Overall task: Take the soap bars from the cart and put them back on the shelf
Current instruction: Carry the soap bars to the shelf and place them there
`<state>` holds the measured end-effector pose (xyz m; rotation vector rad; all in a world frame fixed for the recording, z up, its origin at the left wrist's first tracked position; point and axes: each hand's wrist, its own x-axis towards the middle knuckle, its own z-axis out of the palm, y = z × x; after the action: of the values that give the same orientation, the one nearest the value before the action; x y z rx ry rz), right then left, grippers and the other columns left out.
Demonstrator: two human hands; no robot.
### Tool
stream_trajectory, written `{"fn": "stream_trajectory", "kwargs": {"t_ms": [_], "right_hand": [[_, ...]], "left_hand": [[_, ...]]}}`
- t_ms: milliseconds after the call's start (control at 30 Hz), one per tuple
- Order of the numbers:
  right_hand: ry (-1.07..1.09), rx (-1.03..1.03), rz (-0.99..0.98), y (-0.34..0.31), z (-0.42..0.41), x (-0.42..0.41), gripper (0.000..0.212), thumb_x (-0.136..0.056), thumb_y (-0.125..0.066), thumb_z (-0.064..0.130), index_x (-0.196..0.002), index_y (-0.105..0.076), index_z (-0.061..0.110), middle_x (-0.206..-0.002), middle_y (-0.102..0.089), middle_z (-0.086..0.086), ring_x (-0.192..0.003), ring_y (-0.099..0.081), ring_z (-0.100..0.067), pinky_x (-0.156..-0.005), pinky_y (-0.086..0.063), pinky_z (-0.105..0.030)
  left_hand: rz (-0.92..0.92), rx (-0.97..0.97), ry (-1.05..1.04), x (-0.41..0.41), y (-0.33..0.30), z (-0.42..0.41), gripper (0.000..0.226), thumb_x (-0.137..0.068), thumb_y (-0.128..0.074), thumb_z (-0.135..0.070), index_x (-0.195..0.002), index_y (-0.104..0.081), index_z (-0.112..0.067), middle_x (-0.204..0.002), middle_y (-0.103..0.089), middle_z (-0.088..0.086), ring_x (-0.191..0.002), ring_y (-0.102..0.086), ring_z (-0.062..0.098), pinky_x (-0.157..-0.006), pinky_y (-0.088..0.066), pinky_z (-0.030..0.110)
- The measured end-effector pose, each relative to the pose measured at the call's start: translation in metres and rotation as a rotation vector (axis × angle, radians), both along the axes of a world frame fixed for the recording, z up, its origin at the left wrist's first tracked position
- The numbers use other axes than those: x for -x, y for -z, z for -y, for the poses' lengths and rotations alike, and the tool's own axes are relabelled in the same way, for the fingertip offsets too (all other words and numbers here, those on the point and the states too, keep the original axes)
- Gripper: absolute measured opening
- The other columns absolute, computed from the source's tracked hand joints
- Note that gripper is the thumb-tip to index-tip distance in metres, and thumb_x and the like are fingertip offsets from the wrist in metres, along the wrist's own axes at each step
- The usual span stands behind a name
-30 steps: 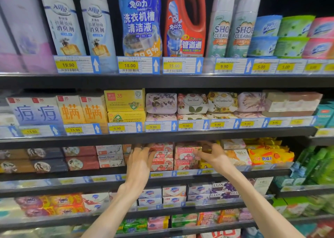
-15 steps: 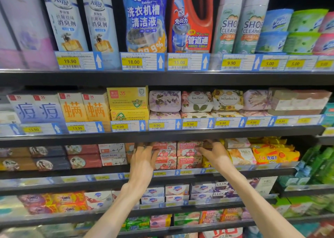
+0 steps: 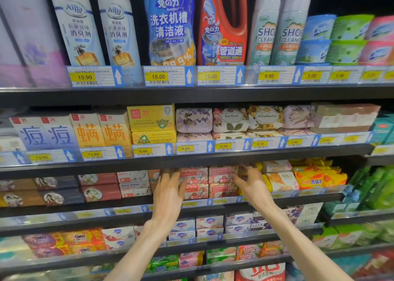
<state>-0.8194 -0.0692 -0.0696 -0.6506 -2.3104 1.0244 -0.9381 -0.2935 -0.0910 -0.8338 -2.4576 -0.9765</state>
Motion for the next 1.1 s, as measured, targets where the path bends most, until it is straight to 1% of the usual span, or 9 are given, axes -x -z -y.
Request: {"fn": "stream_trajectory", "kwargs": {"t_ms": [67,133,233,333,433,533,733,900,1100], "right_hand": [[-0.007,-0.060,-0.035,0.002,0.006,-0.013,0.039,-0.094,-0.067,0.033,-0.129,-0.055,0.020,-0.117,-0.058,0.004,-0.104,-0.060,-0.011,-0.086,-0.049,-0.024],[-0.012,-0.139,-0.058,0.004,0.013,-0.024,0.038,-0.095,-0.065,0.036,-0.129,-0.052,0.025,-0.120,-0.054,0.008,-0.103,-0.060,-0.008,-0.088,-0.051,-0.024],[-0.016,-0.242,-0.082,0.005,0.025,-0.035,0.037,-0.095,-0.065,0.035,-0.129,-0.054,0.027,-0.125,-0.050,0.010,-0.109,-0.057,-0.008,-0.093,-0.048,-0.024],[-0.088,-0.328,-0.062,0.009,0.041,-0.041,0.037,-0.096,-0.063,0.036,-0.132,-0.054,0.028,-0.123,-0.054,0.010,-0.114,-0.052,-0.005,-0.092,-0.042,-0.020],[-0.266,-0.419,-0.004,0.010,0.061,-0.038,0.038,-0.096,-0.062,0.036,-0.132,-0.054,0.028,-0.126,-0.059,0.011,-0.118,-0.055,-0.005,-0.092,-0.043,-0.018],[-0.447,-0.527,0.036,0.011,0.087,-0.030,0.041,-0.097,-0.060,0.039,-0.136,-0.052,0.029,-0.130,-0.060,0.009,-0.122,-0.056,-0.010,-0.097,-0.046,-0.024],[-0.790,-0.678,0.112,0.017,0.160,-0.013,0.053,-0.097,-0.059,0.043,-0.146,-0.046,0.028,-0.142,-0.055,0.004,-0.131,-0.051,-0.018,-0.103,-0.044,-0.033],[-1.056,-0.726,0.133,0.026,0.252,0.000,0.055,-0.097,-0.056,0.050,-0.146,-0.046,0.028,-0.145,-0.053,0.000,-0.135,-0.048,-0.022,-0.109,-0.041,-0.037],[-1.355,-0.752,0.063,0.026,0.396,0.001,0.056,-0.092,-0.064,0.046,-0.141,-0.052,0.022,-0.139,-0.058,-0.005,-0.129,-0.053,-0.027,-0.108,-0.041,-0.037]], "left_hand": [[0.010,0.013,0.007,-0.002,-0.001,0.005,0.037,-0.097,-0.065,-0.026,-0.132,-0.059,-0.014,-0.128,-0.058,0.007,-0.122,-0.055,0.026,-0.097,-0.052,0.040],[-0.007,0.017,0.005,-0.006,-0.004,0.012,0.042,-0.097,-0.065,-0.026,-0.137,-0.055,-0.016,-0.131,-0.057,0.005,-0.124,-0.053,0.024,-0.100,-0.050,0.039],[-0.063,0.001,0.009,-0.015,-0.007,0.029,0.040,-0.096,-0.065,-0.024,-0.134,-0.056,-0.018,-0.130,-0.056,-0.001,-0.121,-0.053,0.019,-0.099,-0.051,0.037],[-0.084,0.003,-0.022,-0.028,-0.001,0.054,0.032,-0.096,-0.064,-0.024,-0.128,-0.060,-0.018,-0.127,-0.057,-0.003,-0.121,-0.052,0.017,-0.099,-0.048,0.035],[-0.127,0.046,-0.077,-0.046,0.005,0.082,0.031,-0.099,-0.061,-0.029,-0.129,-0.062,-0.021,-0.129,-0.055,-0.008,-0.123,-0.050,0.014,-0.103,-0.045,0.033],[-0.123,0.098,-0.156,-0.070,0.010,0.114,0.034,-0.098,-0.061,-0.034,-0.132,-0.061,-0.026,-0.134,-0.054,-0.010,-0.127,-0.048,0.011,-0.106,-0.041,0.033],[-0.088,0.196,-0.371,-0.127,0.031,0.200,0.036,-0.092,-0.065,-0.037,-0.126,-0.065,-0.024,-0.129,-0.061,-0.004,-0.121,-0.056,0.021,-0.098,-0.047,0.041],[0.054,0.320,-0.602,-0.187,0.045,0.300,0.047,-0.088,-0.051,-0.053,-0.125,-0.065,-0.027,-0.125,-0.062,-0.006,-0.119,-0.058,0.020,-0.097,-0.050,0.039],[0.192,0.360,-0.878,-0.265,0.049,0.427,0.060,-0.086,-0.037,-0.062,-0.127,-0.065,-0.026,-0.127,-0.065,-0.003,-0.119,-0.060,0.024,-0.095,-0.052,0.041]]}}
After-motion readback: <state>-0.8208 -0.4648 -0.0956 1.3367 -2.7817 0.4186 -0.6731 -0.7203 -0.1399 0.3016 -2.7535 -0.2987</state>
